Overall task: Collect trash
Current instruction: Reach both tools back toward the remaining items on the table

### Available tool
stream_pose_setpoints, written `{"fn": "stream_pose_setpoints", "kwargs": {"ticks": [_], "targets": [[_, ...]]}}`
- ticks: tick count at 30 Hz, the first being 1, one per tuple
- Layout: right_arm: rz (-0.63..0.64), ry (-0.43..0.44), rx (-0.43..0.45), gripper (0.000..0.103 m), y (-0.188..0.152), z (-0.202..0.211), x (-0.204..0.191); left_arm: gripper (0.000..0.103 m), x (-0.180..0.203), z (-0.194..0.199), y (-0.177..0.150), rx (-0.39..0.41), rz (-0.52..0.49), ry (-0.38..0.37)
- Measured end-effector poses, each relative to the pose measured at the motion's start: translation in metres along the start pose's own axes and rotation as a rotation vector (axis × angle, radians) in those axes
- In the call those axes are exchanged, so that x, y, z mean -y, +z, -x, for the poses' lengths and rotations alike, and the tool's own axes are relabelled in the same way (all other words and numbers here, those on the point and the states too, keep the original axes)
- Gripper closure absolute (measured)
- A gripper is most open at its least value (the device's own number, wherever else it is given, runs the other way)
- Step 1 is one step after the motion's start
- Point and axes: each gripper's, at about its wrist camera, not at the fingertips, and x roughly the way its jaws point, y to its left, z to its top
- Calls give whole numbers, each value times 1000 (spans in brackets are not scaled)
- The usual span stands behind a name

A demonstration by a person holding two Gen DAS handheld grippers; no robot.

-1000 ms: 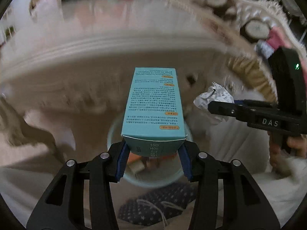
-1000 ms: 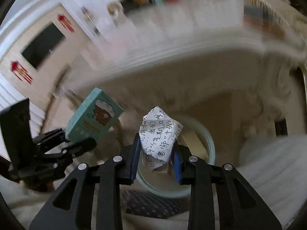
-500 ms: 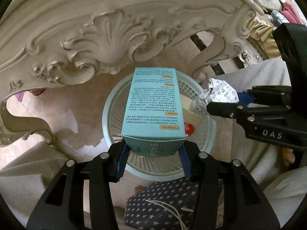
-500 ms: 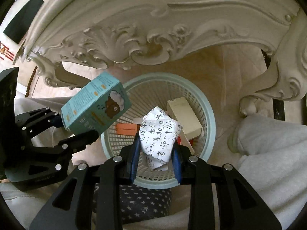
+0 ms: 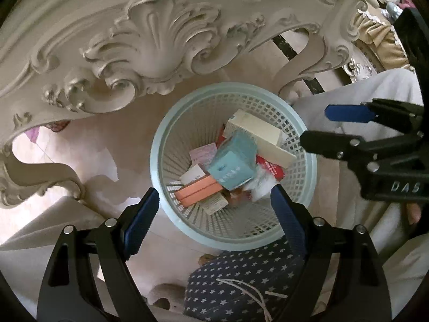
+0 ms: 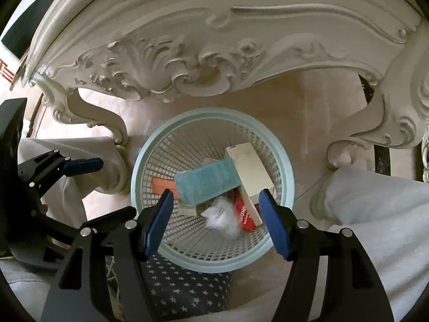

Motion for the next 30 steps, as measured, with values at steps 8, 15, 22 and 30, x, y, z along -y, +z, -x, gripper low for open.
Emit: {"fn": "stream_pose_setpoints", "kwargs": {"ticks": [8, 15, 22, 30], "targets": [[88, 109, 82, 40, 14, 71, -16, 20, 4, 46, 3, 50, -68, 8], [120, 113, 427, 40, 75, 167, -10, 20, -5, 157, 41, 251, -181, -125], [30, 13, 610, 36, 204, 170, 16, 20, -65, 195, 155, 506, -85, 58], [126, -131, 560, 36, 378, 103, 28, 20, -136, 147, 351, 585, -38, 234]]}}
